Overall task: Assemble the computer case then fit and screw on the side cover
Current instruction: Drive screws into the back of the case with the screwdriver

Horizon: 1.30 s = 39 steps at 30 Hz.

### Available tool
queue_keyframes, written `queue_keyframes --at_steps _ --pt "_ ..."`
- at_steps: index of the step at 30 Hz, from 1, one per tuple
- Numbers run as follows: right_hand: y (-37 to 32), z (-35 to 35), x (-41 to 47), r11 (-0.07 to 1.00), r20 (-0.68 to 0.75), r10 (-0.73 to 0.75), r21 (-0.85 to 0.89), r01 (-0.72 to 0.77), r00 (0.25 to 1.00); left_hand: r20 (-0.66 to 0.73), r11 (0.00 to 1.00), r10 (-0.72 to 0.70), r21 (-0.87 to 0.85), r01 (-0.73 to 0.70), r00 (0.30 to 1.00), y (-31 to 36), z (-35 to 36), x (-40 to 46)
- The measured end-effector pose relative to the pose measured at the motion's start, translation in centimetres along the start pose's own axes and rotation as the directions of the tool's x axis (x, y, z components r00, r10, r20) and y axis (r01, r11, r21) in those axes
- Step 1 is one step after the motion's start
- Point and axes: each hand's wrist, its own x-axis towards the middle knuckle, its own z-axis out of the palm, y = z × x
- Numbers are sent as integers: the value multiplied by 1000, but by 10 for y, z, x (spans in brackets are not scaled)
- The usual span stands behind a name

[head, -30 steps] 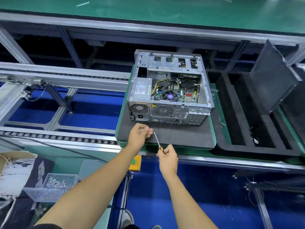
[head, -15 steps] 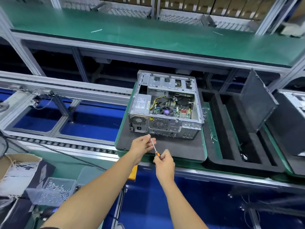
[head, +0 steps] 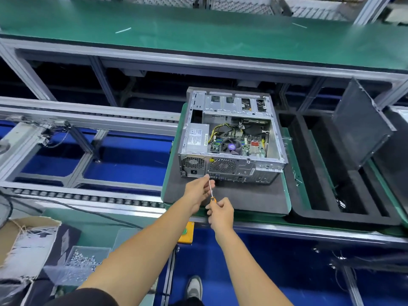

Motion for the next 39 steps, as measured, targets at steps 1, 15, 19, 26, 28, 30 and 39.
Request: queue_keyframes --at_steps 1,15,19,26,28,30,39 --pt "0 3 2 1000 -1 16 20 -16 1000 7 1000 -7 17 7 1000 1 1 4" --pt "-8 16 12 989 -23 92 119 -89 995 14 998 -47 52 46 999 0 9 34" --pt "-6 18 14 995 -36 72 68 -69 997 -33 999 -16 45 17 999 -5 8 35" --pt "-2 22 17 996 -60 65 65 -61 996 -25 1000 -7 23 7 1000 -3 8 34" --pt "-2 22 17 995 -60 61 79 -57 996 -25 1000 -8 27 9 1000 -2 9 33" --pt "-3 22 18 995 -59 65 80 -60 996 -29 999 -13 36 14 999 -2 10 32" --pt "-4 20 22 993 -72 72 95 -65 995 -3 1000 3 -22 -3 1000 0 11 29"
